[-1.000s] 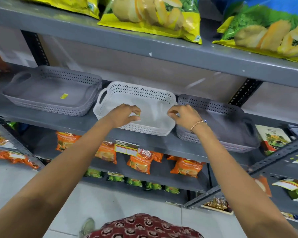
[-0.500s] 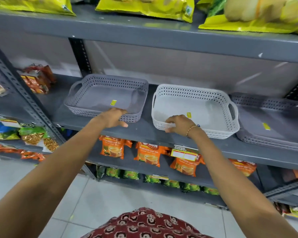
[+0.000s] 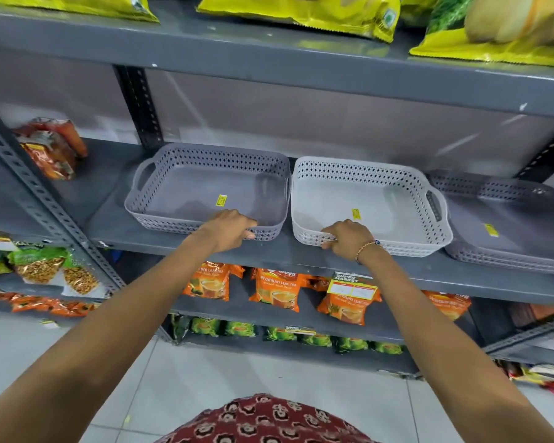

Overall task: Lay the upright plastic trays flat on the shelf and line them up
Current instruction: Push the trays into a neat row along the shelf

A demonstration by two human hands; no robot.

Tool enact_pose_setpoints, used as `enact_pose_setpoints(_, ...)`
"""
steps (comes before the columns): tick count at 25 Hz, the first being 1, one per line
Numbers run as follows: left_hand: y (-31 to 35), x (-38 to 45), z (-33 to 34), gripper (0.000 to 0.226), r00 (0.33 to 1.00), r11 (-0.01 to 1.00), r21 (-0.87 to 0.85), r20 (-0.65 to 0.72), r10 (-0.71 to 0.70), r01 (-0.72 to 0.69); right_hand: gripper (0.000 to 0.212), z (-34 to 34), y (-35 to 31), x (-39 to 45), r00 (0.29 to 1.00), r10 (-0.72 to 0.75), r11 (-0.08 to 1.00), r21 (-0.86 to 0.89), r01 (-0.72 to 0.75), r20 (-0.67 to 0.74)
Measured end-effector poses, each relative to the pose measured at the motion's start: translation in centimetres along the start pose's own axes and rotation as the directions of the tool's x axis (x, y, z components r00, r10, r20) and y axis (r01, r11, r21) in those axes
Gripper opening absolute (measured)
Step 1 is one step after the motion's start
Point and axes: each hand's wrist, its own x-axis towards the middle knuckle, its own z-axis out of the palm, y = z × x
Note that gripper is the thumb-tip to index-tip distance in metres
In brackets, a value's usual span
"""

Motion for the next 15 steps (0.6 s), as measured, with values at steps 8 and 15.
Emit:
enact_pose_setpoints(8, 0.13, -0.07, -0.14, 0.028, 0.996, 0.998, 0.015, -0.064, 0.058, -0.057, 0.033, -0.38, -0.43, -0.21, 1.000, 0.028, 0.999, 0.032, -0.028, 0.011)
enact_pose_setpoints(15, -0.10, -0.15, 0.09, 0.046, 0.993, 0.996, 0.033, -0.080, 0.085, -0.083, 0.035, -0.43, -0.67, -0.55, 0.999, 0.038, 0.999, 0.035, -0.038, 0.005)
